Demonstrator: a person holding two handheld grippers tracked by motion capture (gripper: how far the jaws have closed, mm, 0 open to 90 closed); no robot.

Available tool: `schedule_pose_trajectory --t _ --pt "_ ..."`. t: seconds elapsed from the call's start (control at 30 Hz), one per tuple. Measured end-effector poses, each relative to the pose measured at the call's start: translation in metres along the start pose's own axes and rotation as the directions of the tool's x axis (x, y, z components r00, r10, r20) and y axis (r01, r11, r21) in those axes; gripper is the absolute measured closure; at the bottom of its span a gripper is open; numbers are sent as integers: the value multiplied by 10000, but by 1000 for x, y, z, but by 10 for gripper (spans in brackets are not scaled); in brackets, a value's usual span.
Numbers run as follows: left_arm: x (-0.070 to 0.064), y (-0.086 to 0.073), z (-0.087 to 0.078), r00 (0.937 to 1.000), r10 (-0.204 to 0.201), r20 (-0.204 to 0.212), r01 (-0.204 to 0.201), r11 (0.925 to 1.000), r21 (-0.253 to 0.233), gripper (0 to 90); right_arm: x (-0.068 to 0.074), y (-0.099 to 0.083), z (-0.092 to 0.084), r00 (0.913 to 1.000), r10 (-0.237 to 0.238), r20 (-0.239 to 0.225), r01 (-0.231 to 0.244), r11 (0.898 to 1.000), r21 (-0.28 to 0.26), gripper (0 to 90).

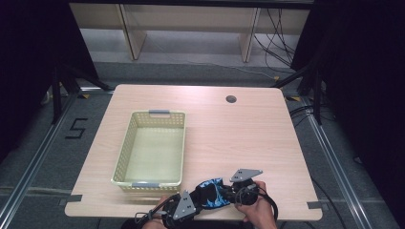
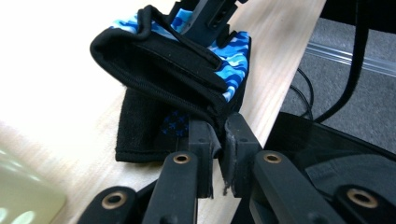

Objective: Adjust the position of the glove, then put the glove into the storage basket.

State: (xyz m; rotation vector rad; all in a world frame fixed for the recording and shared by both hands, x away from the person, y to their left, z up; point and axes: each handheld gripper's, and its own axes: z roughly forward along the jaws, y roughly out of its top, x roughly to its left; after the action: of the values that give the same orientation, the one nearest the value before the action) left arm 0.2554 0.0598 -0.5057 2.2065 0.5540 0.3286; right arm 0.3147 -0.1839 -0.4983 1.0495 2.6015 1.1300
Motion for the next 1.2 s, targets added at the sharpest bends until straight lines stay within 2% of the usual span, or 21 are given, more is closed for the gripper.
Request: schedule_pose_trajectory --t 0.07,0.1,0.13,0.17,0.2,0.23,0.27,0.3,0.43,0.47,0.53,0.57,0.6,0.67,0.7,0.77,0.83,1.0,1.07,1.1,1.2 --pt "0 0 -1 10000 26 -4 -26 10000 16 825 0 1 -2 10000 -46 5 46 9999 113 816" --pt "0 0 0 9998 193 55 -192 9997 -169 825 0 1 -2 10000 -79 -14 80 9999 87 816" --pt "-1 0 0 10000 -92 14 93 9997 -223 825 0 1 -3 9999 -106 -56 106 9999 88 816" --pt "1 2 -3 9997 251 -60 -252 9995 -204 826 1 2 -4 10000 -32 -53 32 10000 -60 817" --pt "1 2 -3 9997 251 -60 -252 9995 -204 826 1 2 -4 10000 -32 -53 32 10000 -60 817" --pt "-1 3 -5 10000 -42 -61 40 9994 -346 826 1 3 -6 9999 -59 -97 58 9999 -108 817" --pt "-1 3 -5 9999 -99 -20 98 9988 -486 826 1 4 -8 9999 -116 -87 114 9997 -222 817" --pt "0 5 -9 9999 54 -119 -57 9996 -276 826 2 6 -10 9999 -42 -102 38 9993 -374 818" --pt "1 8 -14 9998 -93 -150 80 9964 -844 826 4 14 -19 9998 -163 -112 157 9983 -559 818" --pt "3 11 -18 9997 73 -212 -88 9975 -706 826 4 16 -20 9997 -242 -93 235 9974 -678 818" --pt "1 12 -21 9995 -238 -199 217 9947 -1009 826 5 18 -24 9995 -251 -183 236 9969 -749 818" --pt "2 14 -25 9999 -57 -158 43 9964 -850 826 5 20 -27 9994 -262 -240 243 9966 -785 819" --pt "2 15 -26 9998 -81 -181 60 9937 -1122 826 7 21 -29 9995 -266 -160 250 9955 -916 818" --pt "0 18 -30 9996 -231 -137 211 9915 -1287 826 9 25 -36 9993 -320 -171 302 9951 -938 819" --pt "1 20 -33 9999 3 -150 -22 9915 -1304 826 12 29 -42 9991 -409 -80 398 9938 -1038 819" --pt "0 23 -38 9996 -289 -76 275 9892 -1438 826 15 31 -44 9996 -254 -132 239 9946 -1011 819" --pt "3 28 -48 9998 40 -191 -70 9877 -1563 825 17 39 -51 9985 -516 -186 495 9936 -1019 819" --pt "10 34 -60 9996 -200 -207 161 9846 -1739 824 21 52 -60 9988 -424 -262 390 9921 -1192 819" --pt "13 37 -67 9991 -281 -321 215 9818 -1886 824 25 61 -62 9984 -512 -228 481 9916 -1200 819" --pt "16 39 -73 9985 -264 -472 167 9809 -1937 823 27 70 -64 9971 -753 -131 729 9888 -1300 819" --pt "21 41 -79 9978 -250 -607 122 9794 -2017 823 30 79 -63 9967 -803 -132 780 9892 -1245 819"
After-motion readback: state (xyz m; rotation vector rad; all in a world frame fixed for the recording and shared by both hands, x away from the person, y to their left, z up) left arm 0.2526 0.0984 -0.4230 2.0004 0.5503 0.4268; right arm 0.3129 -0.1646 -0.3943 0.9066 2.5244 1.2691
